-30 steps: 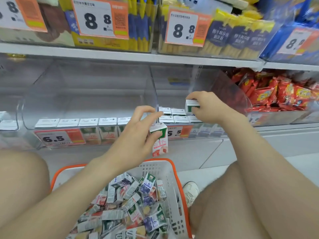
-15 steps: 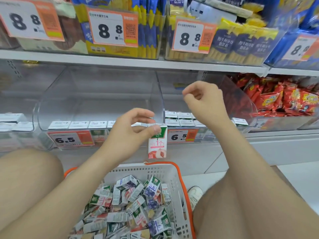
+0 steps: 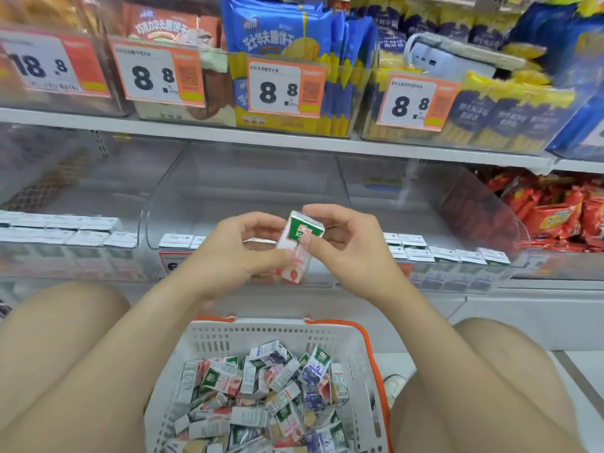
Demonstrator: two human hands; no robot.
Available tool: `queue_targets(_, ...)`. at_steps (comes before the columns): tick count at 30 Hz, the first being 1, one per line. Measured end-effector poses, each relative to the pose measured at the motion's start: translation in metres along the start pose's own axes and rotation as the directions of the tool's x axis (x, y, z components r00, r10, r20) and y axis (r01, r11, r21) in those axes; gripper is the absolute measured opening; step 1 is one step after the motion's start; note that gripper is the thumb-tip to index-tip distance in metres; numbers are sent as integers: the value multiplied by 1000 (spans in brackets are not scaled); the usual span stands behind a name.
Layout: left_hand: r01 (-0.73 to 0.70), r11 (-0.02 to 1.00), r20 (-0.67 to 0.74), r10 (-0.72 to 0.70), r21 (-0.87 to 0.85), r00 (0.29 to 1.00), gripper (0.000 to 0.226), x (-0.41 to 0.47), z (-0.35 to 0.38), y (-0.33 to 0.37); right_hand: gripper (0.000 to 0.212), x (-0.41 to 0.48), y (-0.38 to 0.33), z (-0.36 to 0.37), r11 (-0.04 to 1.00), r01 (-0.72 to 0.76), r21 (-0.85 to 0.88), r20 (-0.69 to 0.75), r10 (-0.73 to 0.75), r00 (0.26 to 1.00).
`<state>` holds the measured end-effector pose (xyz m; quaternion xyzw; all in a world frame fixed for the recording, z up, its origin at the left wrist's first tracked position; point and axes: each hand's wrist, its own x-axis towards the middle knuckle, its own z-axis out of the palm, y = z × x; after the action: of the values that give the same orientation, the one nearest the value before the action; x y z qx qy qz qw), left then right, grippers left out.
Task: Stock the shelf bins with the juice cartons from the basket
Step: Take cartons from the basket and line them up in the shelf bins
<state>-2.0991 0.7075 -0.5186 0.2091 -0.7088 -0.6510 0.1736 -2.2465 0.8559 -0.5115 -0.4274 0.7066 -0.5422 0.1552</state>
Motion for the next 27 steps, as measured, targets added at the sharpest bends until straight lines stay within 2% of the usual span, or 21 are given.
queue_targets(3,-9,997,97,1,82,995,44,-10,-25,1,47,-6,-4,22,992,20,122,-5,-19,1000)
queue_targets(6,-71,984,119,52,163,992,43,-23,-47,4,45,-11,-9,48,994,89,68,26,-91,996)
queue_targets(9,-116,961,77,100,252,992,44,-35,-75,4,38,-8,-19,80,990,123,64,31,-126,992)
queue_targets(12,-155,910,-92,204,384,975,41,-43,-107,-2,40,1,-36,118,981,195,22,5,-195,981)
queue_targets(14,-76,878,-318,251,473,914,43,-48,-128,-10,41,10,-49,144,961,276,-31,-42,-278,960)
queue_targets(16,79,805,-460,253,588,851,46,-53,-150,-24,43,20,-63,169,935,338,-103,-104,-348,932)
queue_targets(19,324,570,-463,112,755,879,61,-63,-176,-49,46,43,-79,204,869,437,-232,-68,-462,884)
queue_targets(21,380,418,-400,-43,825,916,82,-70,-182,-59,49,65,-79,223,829,462,-315,26,-479,878)
queue_targets(24,349,360,-310,-163,865,937,106,-79,-179,-64,55,95,-70,244,728,443,-523,187,-409,893)
queue_targets(27,349,327,-315,-154,878,937,110,-82,-173,-67,62,112,-67,260,527,453,-720,352,-285,892)
